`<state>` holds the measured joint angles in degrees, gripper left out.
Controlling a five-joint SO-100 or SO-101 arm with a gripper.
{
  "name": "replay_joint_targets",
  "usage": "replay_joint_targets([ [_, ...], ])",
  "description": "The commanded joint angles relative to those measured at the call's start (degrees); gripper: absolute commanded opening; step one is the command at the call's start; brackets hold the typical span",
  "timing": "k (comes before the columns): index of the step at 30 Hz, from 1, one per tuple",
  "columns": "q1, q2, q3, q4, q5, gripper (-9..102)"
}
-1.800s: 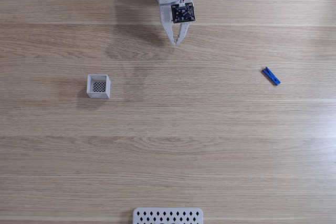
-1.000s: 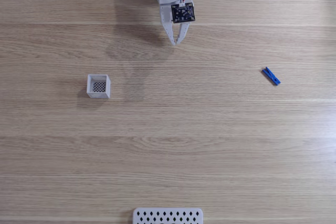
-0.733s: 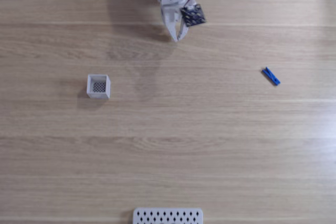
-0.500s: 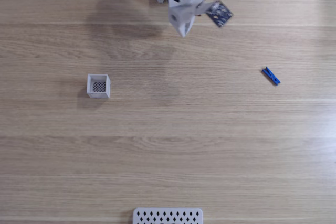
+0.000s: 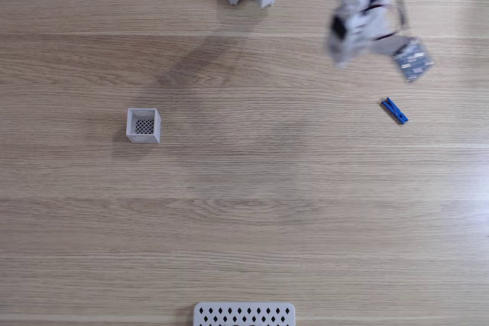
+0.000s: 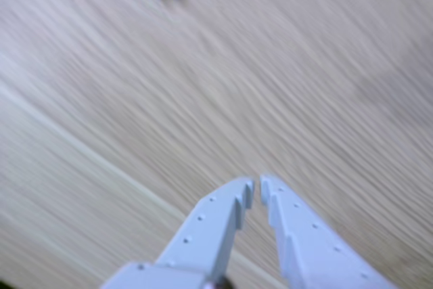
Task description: Grasp a peg and put it in the crate.
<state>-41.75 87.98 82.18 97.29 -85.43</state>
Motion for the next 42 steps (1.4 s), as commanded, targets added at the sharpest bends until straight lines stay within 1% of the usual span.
replay_joint_targets([
  [1,-7.21,-0.62,-7.82,-4.83,9.4,0],
  [5,-9.14,-4.31,-8.17,-8.96,9.84,0],
  [11,-8.09,-9.58,-8.7,-14.85,9.84,0],
  [15,-7.38,-11.07,-8.61,-20.74,9.84,0],
  [18,-6.86,-11.16,-8.35,-25.05,9.84,4],
  [22,-5.89,-11.43,-7.82,-28.92,9.93,12],
  [28,-3.6,-14.77,-8.17,-30.5,9.84,19],
  [42,-3.16,-20.83,-7.91,-32.96,10.55,19],
])
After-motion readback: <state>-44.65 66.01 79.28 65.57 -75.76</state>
